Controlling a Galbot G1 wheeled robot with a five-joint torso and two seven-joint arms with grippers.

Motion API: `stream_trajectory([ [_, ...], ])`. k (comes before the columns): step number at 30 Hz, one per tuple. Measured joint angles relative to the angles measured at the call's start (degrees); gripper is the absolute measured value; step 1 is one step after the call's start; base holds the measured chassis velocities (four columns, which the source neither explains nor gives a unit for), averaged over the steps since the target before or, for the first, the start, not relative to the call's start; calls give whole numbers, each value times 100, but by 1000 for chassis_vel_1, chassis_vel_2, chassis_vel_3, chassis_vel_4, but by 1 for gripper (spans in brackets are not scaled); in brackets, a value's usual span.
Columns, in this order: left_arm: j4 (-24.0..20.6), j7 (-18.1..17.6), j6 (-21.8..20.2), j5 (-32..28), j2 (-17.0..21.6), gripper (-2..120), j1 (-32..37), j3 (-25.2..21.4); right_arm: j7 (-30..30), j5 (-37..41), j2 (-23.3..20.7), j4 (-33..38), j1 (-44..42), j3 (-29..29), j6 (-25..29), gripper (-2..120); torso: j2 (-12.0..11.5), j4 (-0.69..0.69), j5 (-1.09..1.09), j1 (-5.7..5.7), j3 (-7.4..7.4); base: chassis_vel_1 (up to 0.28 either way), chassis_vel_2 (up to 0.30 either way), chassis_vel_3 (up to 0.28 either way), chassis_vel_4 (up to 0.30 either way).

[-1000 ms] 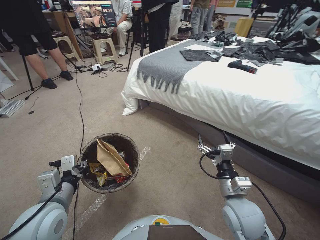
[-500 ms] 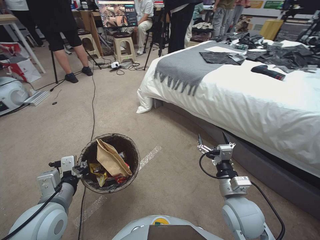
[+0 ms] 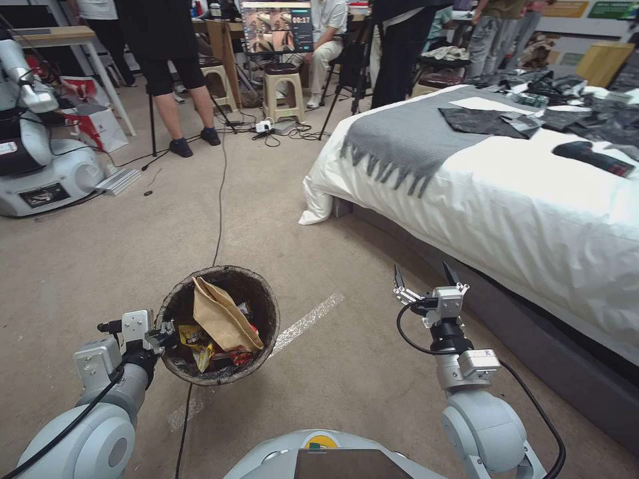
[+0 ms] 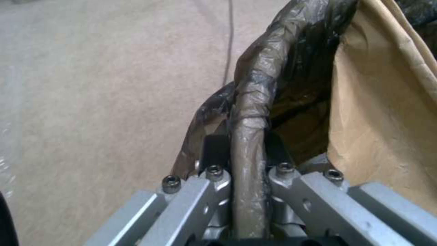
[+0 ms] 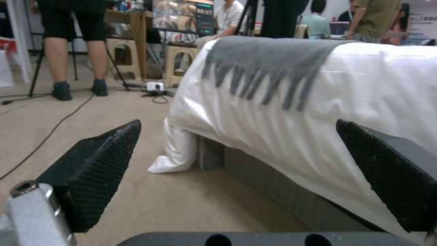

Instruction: Pick up the trash bin, then pick up the garbage from the floor and place it into the trash bin.

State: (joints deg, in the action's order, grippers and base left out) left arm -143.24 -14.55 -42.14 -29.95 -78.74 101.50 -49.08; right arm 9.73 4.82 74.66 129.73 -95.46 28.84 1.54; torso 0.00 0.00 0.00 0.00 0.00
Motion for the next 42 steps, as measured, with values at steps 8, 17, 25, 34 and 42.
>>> stream_trajectory([
  [8, 0, 1, 0, 6, -4, 3, -23, 0, 0, 22, -6, -31, 30, 4, 0, 100, 0, 0, 0, 0, 0, 72, 71, 69, 73],
  [17, 0, 3, 0, 12, -4, 3, -49, 4, 0, 59, -18, -59, 84, 12, -10, 100, 0, 1, 0, 0, 0, 65, 67, 64, 62],
  [25, 0, 3, 0, 15, -3, 3, -78, 10, 0, 87, -36, -83, 132, 13, -35, 100, 0, 0, 0, 0, 0, 65, 56, 66, 68],
  [34, 0, 5, 0, 15, -2, 3, -101, 18, 0, 97, -39, -101, 153, 5, -54, 100, 0, 0, 0, 0, 0, 62, 67, 68, 78],
  [42, 0, 16, 0, 12, -1, 3, -103, 19, 1, 98, -37, -109, 167, -24, -67, 100, 0, 0, 0, 0, 0, 72, 67, 66, 64],
])
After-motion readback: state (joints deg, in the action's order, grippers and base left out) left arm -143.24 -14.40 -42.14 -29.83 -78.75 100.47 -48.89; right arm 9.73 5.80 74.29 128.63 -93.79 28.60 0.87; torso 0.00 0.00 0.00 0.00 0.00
